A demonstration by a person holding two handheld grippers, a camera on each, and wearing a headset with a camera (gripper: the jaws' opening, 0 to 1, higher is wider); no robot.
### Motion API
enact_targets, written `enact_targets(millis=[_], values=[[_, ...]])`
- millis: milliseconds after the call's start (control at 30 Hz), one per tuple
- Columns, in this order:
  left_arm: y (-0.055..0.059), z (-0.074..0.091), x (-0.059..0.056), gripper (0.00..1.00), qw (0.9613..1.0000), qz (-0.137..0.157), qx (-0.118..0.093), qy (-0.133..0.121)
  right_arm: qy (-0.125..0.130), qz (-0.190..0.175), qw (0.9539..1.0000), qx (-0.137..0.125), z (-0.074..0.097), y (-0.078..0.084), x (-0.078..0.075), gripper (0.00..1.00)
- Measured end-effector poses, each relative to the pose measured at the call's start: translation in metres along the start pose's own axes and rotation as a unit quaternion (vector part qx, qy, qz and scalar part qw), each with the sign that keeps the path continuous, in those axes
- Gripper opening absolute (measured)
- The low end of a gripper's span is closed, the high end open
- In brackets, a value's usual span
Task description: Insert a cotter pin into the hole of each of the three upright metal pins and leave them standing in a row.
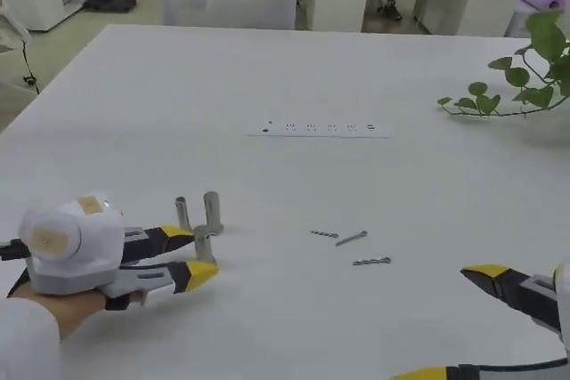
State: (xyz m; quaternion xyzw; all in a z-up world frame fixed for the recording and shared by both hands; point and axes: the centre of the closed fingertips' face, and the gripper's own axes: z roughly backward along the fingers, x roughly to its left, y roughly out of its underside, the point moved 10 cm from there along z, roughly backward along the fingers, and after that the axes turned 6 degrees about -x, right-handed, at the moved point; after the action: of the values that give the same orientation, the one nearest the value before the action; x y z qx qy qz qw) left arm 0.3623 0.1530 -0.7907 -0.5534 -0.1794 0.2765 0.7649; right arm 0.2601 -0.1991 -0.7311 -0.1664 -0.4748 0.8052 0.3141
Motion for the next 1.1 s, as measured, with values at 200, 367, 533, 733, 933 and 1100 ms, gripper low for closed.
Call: enact_targets(millis=[200,367,533,733,933,1100], values=[[0.003,-0.007,0.001,0.27,0.9999,-0.007,0.007,0.009,-0.003,0.001,1.0,0.003,-0.002,0.001,-0.001,0.98],[0.004,-0.011,0.002,0.21,0.9997,-0.015,0.01,0.015,-0.003,0.002,1.0,0.006,-0.003,0.0,-0.001,0.98],[0.003,-0.012,0.004,0.17,0.9998,-0.016,0.01,0.005,-0.003,0.002,1.0,0.007,-0.004,0.001,-0.001,0.98],[0.003,-0.012,0.005,0.12,0.9998,-0.013,0.009,-0.01,-0.003,0.003,1.0,0.008,-0.004,0.001,0.0,0.98],[0.004,-0.011,0.002,0.12,0.9995,0.0,0.013,-0.03,-0.004,0.005,1.0,0.006,-0.005,0.001,0.001,0.98],[0.003,-0.011,-0.003,0.11,0.9985,0.022,0.017,-0.047,-0.005,0.006,1.0,0.003,-0.005,0.0,0.001,0.98]])
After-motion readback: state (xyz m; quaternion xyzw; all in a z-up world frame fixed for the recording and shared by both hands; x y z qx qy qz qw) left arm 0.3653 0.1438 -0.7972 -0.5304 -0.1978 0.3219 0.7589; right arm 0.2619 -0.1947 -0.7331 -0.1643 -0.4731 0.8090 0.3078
